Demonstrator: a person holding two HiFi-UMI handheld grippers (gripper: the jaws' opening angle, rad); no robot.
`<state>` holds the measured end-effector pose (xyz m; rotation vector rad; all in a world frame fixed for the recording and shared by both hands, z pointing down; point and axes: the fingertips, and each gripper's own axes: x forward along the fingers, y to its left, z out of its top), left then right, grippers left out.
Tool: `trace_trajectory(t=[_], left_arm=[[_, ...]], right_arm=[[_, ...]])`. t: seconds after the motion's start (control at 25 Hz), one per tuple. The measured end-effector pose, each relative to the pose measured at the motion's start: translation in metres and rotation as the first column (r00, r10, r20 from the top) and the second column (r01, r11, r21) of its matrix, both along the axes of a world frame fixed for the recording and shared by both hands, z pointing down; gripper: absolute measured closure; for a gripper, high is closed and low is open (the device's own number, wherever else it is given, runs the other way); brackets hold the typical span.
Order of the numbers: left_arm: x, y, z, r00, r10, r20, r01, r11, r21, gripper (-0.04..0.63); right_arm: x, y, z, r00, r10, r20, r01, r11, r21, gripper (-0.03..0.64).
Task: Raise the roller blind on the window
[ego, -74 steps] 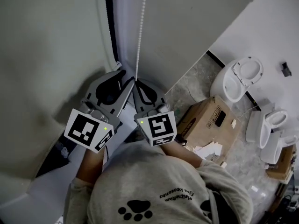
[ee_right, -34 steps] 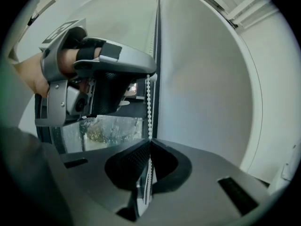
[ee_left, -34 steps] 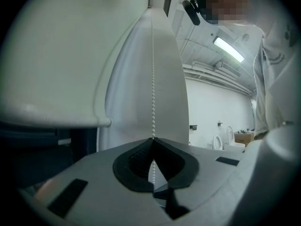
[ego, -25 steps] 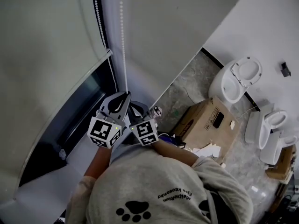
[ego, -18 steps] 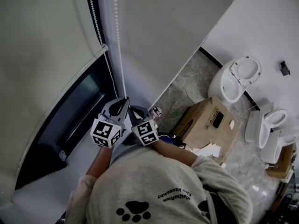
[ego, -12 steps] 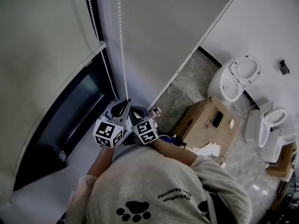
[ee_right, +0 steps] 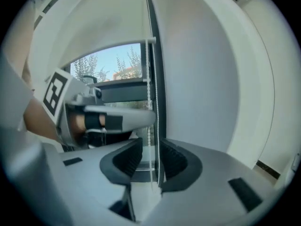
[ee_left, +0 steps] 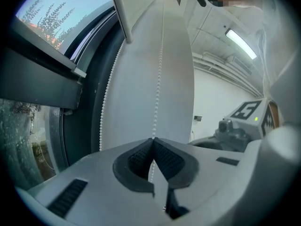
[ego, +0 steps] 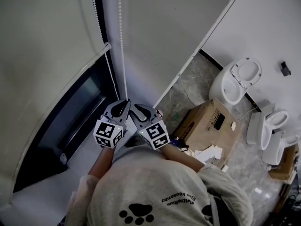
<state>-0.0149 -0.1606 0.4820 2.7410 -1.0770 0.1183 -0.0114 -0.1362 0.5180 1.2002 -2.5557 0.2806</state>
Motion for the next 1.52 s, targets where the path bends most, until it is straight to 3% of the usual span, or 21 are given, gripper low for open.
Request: trace_trajectory(t=[0.24,0.68,1.04,1.28,1.52], left_arm=[[-0.006,0.001,-0.002,1.0,-0.001,-0.013,0.002,1.0,0.006,0.588],[-0.003,0.008,-0.005,1.0,0.003,-0.011,-0.003,1.0,0.011,0.588],[-0.003,0.01,-0.005,1.0,-0.006,-0.003,0.007,1.0,0.021,0.588],[-0.003,0.01,0.001,1.0,-0.015,-0.01,0.015,1.0,0.02,0.588],[-0.004,0.016,0.039,1.0,-0.029,0.009,0.029,0.999,-0.03,0.588]], right_arm=[[0.004,0.0,-0.081,0.999,0.009,0.032,-0.014,0.99,0.137,0.505],[-0.017,-0.022,-0.204,0.988,-0.068,0.14,0.03,0.967,0.253,0.506],[-0.024,-0.026,-0.229,0.991,-0.085,0.104,0.053,0.958,0.281,0.597],[-0.024,-0.024,-0.223,0.994,-0.071,0.089,0.04,0.95,0.31,0.604],[-0.02,-0.021,-0.184,0.997,-0.045,0.067,0.025,0.964,0.264,0.606]])
